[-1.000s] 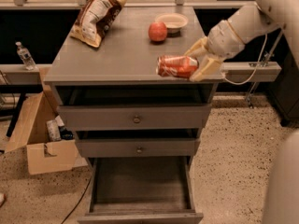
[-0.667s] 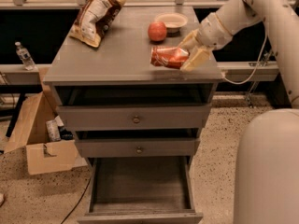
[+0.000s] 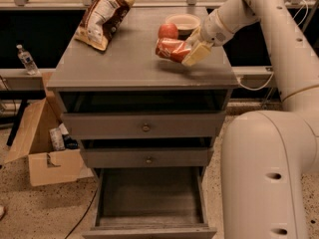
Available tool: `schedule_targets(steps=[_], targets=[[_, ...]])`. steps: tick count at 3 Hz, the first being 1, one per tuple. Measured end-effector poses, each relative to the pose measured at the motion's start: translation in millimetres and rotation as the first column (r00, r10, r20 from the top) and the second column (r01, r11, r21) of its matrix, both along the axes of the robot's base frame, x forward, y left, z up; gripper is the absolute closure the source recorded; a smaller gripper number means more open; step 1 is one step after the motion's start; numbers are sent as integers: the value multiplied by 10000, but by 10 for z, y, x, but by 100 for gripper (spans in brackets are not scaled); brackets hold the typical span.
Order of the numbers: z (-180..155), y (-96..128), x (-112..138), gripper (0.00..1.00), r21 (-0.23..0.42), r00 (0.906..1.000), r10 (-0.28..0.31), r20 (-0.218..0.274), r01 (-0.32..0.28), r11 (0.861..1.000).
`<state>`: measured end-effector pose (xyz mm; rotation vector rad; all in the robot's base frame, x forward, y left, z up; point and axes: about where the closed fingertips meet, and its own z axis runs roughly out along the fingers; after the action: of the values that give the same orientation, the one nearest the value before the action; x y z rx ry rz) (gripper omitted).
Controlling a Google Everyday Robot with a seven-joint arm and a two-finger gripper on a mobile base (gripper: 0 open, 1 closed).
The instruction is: Pick coke can from bottom drawer and place on counter
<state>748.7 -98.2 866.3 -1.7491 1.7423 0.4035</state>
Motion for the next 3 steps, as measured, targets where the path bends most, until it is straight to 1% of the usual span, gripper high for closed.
schedule_targets(steps=[1, 2, 3], targets=[[-84, 89, 110, 50, 232, 9996, -158, -241, 164, 9996], [-96, 150, 145, 28, 353, 9997, -61, -252, 70, 9994], [5, 164, 134, 4, 415, 9999, 55, -85, -51, 9991]])
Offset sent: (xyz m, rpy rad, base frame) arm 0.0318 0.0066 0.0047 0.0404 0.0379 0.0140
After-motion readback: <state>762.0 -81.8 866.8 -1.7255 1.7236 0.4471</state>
